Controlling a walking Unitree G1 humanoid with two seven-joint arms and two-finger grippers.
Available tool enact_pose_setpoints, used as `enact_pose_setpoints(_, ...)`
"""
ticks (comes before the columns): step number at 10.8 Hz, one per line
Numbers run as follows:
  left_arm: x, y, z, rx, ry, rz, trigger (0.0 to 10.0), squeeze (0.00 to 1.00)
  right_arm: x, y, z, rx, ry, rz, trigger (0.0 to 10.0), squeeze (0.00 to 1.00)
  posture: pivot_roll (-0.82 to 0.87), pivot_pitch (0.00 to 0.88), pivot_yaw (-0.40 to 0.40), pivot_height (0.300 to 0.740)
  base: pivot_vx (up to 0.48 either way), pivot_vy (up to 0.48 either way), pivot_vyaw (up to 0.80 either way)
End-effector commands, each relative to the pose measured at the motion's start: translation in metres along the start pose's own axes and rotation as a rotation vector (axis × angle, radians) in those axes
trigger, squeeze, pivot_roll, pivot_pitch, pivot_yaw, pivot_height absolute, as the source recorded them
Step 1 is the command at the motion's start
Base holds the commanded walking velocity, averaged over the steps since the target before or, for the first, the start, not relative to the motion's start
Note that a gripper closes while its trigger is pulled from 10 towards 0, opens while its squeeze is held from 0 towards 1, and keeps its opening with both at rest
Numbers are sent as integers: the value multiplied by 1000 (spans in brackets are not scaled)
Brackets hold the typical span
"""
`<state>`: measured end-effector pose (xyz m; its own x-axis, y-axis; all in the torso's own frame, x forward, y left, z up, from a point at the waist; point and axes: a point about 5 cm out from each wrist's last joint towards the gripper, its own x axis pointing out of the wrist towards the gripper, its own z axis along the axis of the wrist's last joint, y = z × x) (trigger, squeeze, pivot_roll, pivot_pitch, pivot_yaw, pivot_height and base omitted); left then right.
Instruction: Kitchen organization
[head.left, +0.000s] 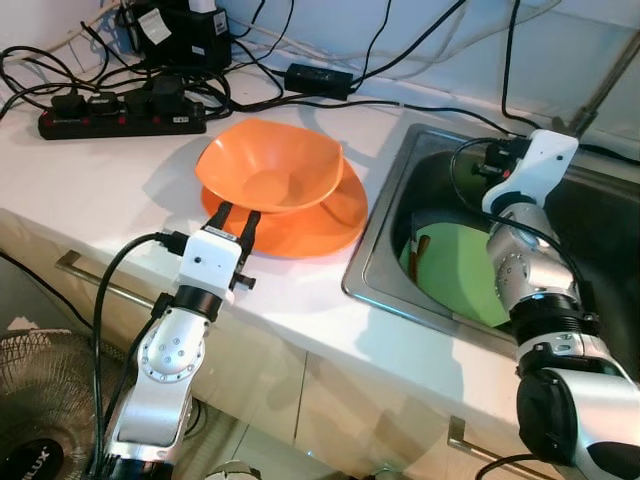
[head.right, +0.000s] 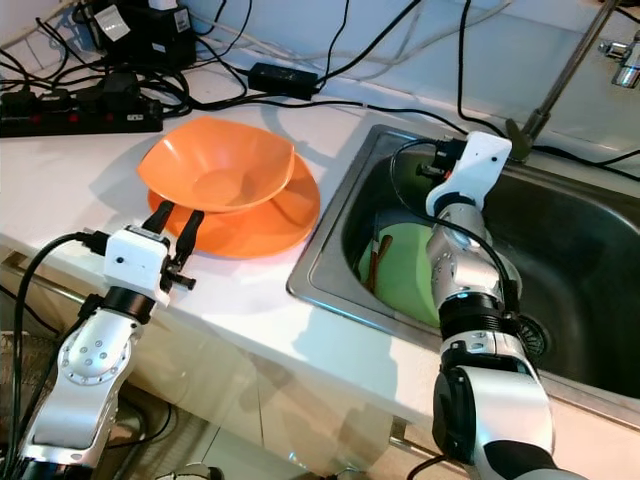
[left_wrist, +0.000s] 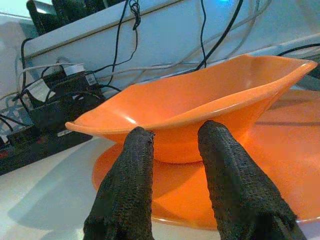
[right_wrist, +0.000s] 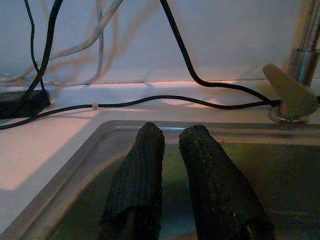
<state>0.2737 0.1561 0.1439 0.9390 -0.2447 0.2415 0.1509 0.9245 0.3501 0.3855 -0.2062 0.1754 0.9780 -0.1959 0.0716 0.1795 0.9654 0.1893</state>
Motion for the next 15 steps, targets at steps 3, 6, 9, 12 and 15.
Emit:
enact_pose_setpoints(3,9,-9,-8,-14,21,-22,10000,0,2,1,1,32,-1,-17,10000,0,160,0,-85,740,0,0,0)
enact_pose_setpoints(6,8,4,-9,18,20,-15,10000,0,-2,1,-11,64,14,-46,10000,0,200,0,-58,740,0,0,0)
enact_pose_setpoints(9,7,10,-9,35,23,-9,10000,0,-6,3,-20,77,32,-56,10000,0,231,0,-39,740,0,0,0)
enact_pose_setpoints(12,-2,21,-6,68,40,-10,10000,0,-13,11,-34,118,59,-71,10000,0,270,0,-6,740,0,0,0)
enact_pose_setpoints(15,-1,12,-4,51,40,-26,10000,0,-12,3,-32,114,46,-91,10000,0,241,0,7,740,0,0,0)
